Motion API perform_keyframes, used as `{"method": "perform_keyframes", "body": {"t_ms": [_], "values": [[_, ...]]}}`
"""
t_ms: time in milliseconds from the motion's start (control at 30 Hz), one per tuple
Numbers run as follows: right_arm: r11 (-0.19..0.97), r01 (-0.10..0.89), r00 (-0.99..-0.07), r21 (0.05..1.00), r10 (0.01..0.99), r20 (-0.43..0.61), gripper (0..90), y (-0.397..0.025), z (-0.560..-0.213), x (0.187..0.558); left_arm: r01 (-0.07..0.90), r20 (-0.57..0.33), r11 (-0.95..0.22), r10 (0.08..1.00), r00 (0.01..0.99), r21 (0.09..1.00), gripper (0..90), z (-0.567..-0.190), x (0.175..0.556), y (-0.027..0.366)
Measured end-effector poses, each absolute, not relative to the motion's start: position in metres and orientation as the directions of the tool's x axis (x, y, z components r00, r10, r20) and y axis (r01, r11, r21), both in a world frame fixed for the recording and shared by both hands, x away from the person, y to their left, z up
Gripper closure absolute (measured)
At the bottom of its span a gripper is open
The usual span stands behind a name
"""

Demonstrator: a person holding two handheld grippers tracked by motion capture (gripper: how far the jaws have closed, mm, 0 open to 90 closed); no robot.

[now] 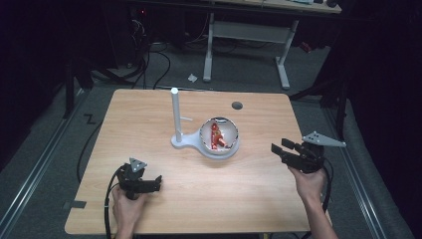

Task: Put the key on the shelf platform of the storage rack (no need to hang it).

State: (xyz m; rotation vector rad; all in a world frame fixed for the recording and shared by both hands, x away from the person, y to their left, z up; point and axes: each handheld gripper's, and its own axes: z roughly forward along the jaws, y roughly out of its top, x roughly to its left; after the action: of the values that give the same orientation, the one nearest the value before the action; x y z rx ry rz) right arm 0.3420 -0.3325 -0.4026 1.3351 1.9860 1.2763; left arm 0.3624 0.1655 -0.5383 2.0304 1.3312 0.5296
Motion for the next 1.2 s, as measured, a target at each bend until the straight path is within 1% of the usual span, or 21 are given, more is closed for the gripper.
{"method": "perform_keyframes", "body": {"t_ms": [333, 500, 733, 867, 1033, 1200], "values": [[0.108, 0.502, -0.441, 0.858, 0.885, 0.147, 47.3, -0.335, -0.418, 0.333, 0.655, -0.015, -0.279, 0.914, 0.405, 0.702, 1.1, -0.538, 0.362, 0.165], [0.087, 0.5, -0.421, 0.862, 0.894, 0.153, 44.7, -0.338, -0.428, 0.329, 0.655, -0.015, -0.279, 0.914, 0.405, 0.702, 1.1, -0.538, 0.362, 0.165], [0.077, 0.508, -0.41, 0.858, 0.898, 0.162, 43.4, -0.338, -0.438, 0.328, 0.655, -0.015, -0.279, 0.914, 0.405, 0.702, 1.1, -0.538, 0.362, 0.165], [0.073, 0.514, -0.41, 0.854, 0.896, 0.17, 44.1, -0.338, -0.443, 0.328, 0.655, -0.015, -0.279, 0.914, 0.406, 0.702, 1.1, -0.538, 0.362, 0.165], [0.091, 0.516, -0.41, 0.852, 0.899, 0.153, 43.9, -0.334, -0.453, 0.329, 0.655, -0.015, -0.279, 0.914, 0.405, 0.702, 1.1, -0.538, 0.362, 0.165], [0.099, 0.536, -0.413, 0.838, 0.897, 0.158, 44.4, -0.328, -0.464, 0.331, 0.655, -0.015, -0.279, 0.914, 0.405, 0.702, 1.1, -0.538, 0.362, 0.165]]}}
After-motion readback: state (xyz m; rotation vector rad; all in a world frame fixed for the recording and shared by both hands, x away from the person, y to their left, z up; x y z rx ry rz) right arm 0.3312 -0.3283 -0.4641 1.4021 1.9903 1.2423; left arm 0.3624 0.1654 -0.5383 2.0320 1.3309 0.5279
